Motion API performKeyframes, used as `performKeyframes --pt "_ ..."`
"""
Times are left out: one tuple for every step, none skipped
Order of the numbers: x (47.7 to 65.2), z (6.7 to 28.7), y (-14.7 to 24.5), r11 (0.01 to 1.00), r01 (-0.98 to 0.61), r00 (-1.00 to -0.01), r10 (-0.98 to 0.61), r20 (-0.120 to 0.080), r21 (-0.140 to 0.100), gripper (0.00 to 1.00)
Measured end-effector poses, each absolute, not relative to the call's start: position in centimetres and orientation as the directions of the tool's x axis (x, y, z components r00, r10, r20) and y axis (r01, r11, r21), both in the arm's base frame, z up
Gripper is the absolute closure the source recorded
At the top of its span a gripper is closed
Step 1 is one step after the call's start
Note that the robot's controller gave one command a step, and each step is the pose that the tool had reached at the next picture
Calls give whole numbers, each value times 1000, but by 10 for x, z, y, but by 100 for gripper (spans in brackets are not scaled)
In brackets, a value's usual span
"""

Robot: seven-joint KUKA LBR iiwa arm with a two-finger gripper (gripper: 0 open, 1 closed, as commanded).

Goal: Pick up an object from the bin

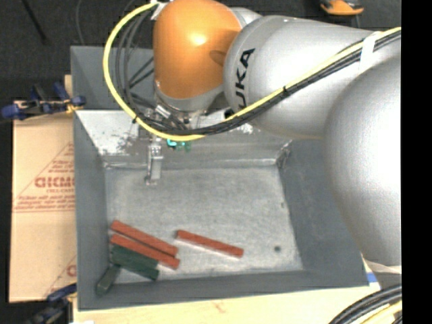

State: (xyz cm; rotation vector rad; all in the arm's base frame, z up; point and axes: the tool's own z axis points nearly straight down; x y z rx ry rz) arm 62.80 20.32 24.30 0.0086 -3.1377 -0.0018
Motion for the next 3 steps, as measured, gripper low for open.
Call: performKeyframes --pt "537 66 200 998 57 -998 57 5 0 0" --pt "517 101 160 880 475 -880 475 0 0 0" --pt "503 100 232 799 601 -799 601 0 3 0"
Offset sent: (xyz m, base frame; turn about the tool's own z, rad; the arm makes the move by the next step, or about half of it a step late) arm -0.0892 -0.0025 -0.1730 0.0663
